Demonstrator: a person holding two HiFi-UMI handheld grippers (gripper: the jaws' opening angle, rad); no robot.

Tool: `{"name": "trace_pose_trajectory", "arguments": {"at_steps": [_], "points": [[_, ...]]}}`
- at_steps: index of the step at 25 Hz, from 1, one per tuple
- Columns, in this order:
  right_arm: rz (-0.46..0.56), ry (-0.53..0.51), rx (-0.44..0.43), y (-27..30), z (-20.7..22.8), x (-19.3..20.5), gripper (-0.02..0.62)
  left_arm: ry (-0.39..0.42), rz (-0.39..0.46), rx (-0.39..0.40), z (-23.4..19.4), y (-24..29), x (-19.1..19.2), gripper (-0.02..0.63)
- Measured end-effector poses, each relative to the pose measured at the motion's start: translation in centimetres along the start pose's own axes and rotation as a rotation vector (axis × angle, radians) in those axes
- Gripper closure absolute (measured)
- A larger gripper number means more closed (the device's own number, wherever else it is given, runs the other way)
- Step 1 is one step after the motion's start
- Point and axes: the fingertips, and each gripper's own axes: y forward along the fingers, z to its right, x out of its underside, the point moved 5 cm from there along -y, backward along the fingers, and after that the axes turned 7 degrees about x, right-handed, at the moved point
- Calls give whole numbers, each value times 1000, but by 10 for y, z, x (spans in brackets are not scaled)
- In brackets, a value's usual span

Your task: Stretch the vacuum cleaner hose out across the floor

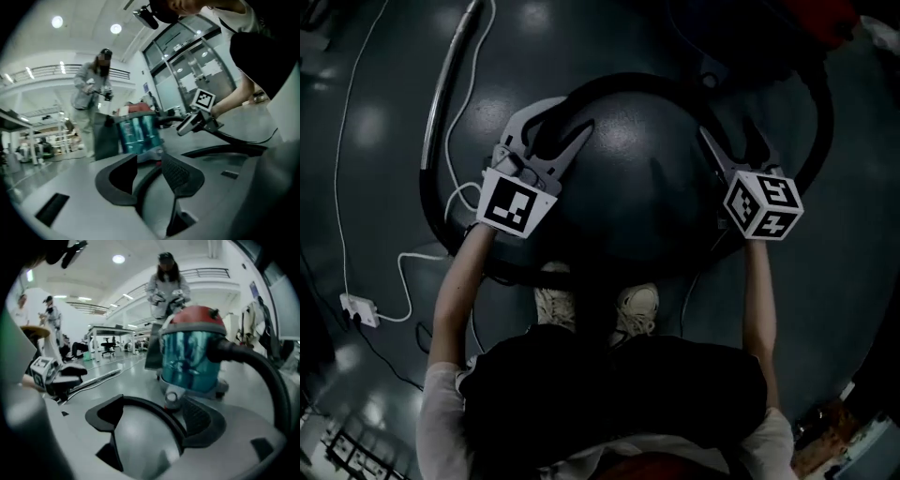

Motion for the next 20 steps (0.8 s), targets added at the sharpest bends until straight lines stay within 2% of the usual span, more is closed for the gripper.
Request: {"name": "trace_pose_trajectory", "arguments": {"at_steps": [2, 5, 8, 11, 14, 17, 18, 19, 20], "points": [[-128, 155, 37, -19, 35, 37, 192, -60, 31, 152, 55, 48, 3, 439], [-323, 374, 14, -30, 64, 97, 192, -105, 37, 312, 125, 91, 15, 439], [-469, 453, 19, -21, 71, 132, 192, -119, -2, 401, 164, 105, 31, 439], [-590, 414, 82, -6, 79, 155, 193, -191, -33, 434, 181, 107, 47, 439], [-749, 274, 156, 6, 88, 183, 193, -221, -55, 412, 182, 101, 58, 439], [-789, 176, 184, 7, 89, 190, 224, -231, -54, 391, 177, 94, 63, 439], [-778, 160, 176, 6, 88, 189, 266, -219, -52, 389, 174, 93, 63, 439], [-765, 144, 166, 6, 85, 189, 362, -206, -50, 388, 171, 92, 62, 439], [-754, 131, 158, 5, 83, 189, 380, -192, -48, 387, 168, 92, 60, 439]]}}
